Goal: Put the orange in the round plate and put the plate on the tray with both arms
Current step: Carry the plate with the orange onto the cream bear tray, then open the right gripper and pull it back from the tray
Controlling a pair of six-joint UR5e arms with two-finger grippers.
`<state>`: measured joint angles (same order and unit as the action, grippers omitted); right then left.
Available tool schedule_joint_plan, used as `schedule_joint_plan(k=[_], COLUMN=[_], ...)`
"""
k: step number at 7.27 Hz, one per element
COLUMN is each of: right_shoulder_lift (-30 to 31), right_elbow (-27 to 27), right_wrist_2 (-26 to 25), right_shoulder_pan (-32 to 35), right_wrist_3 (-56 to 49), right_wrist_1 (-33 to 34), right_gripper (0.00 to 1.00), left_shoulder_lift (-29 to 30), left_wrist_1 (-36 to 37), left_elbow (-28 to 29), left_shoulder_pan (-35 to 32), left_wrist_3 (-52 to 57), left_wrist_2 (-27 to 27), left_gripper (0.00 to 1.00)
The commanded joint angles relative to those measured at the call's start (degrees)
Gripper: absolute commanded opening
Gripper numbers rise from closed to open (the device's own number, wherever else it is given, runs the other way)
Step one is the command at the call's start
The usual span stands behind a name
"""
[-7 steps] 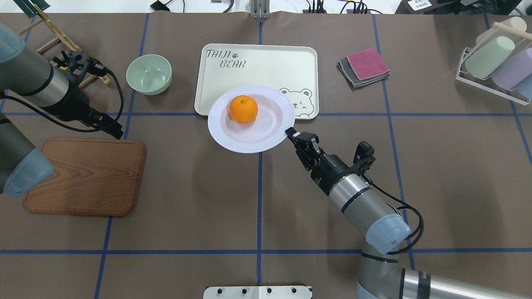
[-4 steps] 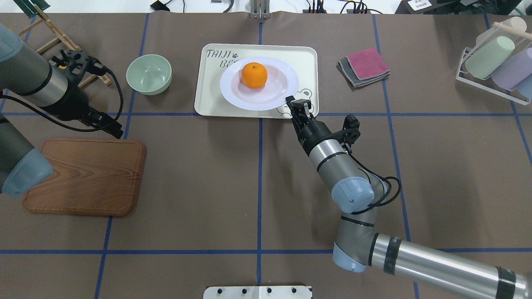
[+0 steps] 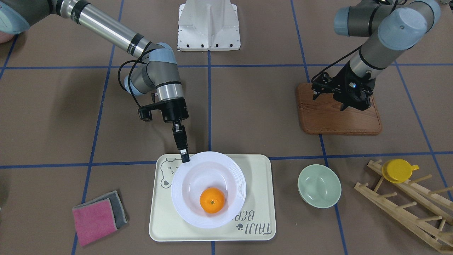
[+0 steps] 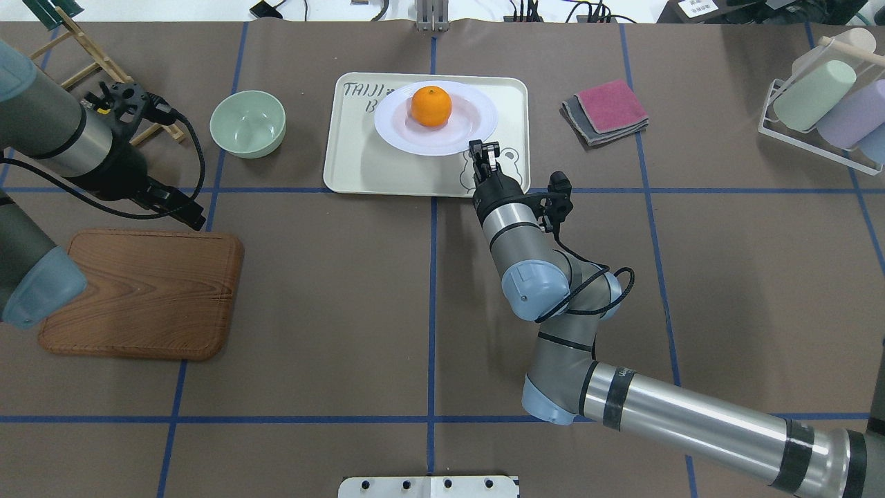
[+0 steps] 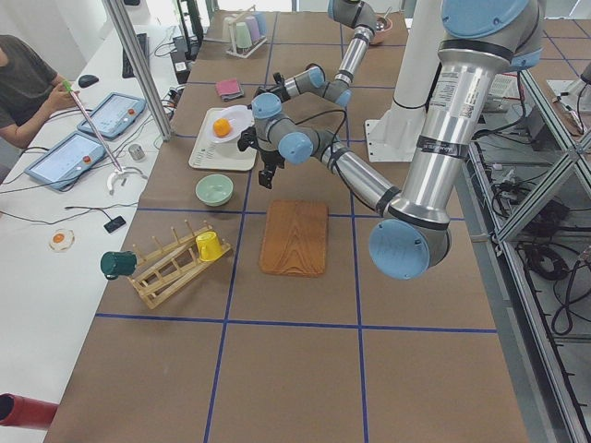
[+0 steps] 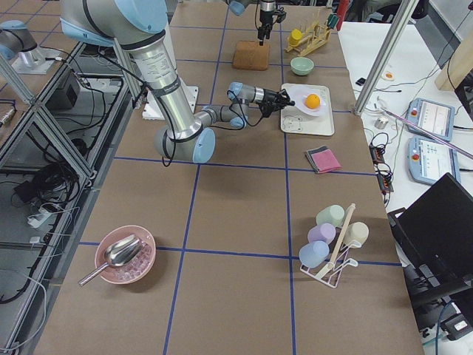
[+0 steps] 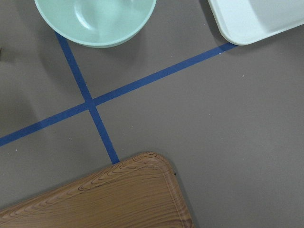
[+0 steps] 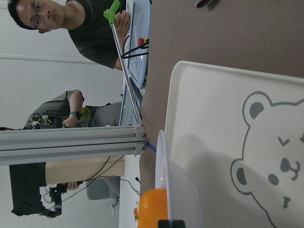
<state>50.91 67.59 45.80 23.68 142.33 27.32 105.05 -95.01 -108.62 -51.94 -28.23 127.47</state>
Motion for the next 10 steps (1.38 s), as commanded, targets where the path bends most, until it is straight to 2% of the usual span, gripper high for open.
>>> schedule_joint_plan(k=[1,3,4,5,7,9,10], right_shoulder_lift=[-1.34,-1.69,-1.43,-0.99,6.87,14.35,19.70], right_elbow=[-1.06,-1.23,-0.89,-0.01,11.71,22.10,26.93], right_wrist_2=[-0.54,-0.71,-1.32,-3.15,-5.28,-4.32,-1.10], right_shoulder_pan=[-0.04,-1.00,-1.96,-3.71,-8.27,-9.70,-9.88], right_wrist_3=[1.02,0.84,0.84,0.23,-3.78,-12.48,-19.74], right_wrist_1=[2.03,2.21,2.21,2.21,2.47,2.30,1.95], right_gripper=[0.00,0.63,1.00,1.00,1.00,1.00,1.00], left_shoulder_lift=[-0.10,-0.02,-0.02,-0.02,-0.10,-0.37,-0.45], left_wrist_1=[0.00,0.00,0.00,0.00,0.00,0.00,0.00], left_elbow=[-0.27,-0.36,-0.28,-0.27,-0.27,-0.36,-0.36], left_shoulder_pan=[0.00,0.00,0.00,0.00,0.00,0.00,0.00], left_wrist_3=[-0.07,-0.07,-0.07,-0.07,-0.07,-0.07,-0.07], left_wrist_2=[-0.03,-0.03,-0.03,-0.03,-0.03,-0.03,-0.03], left_gripper=[0.99,0.99,0.99,0.99,0.99,0.99,0.99])
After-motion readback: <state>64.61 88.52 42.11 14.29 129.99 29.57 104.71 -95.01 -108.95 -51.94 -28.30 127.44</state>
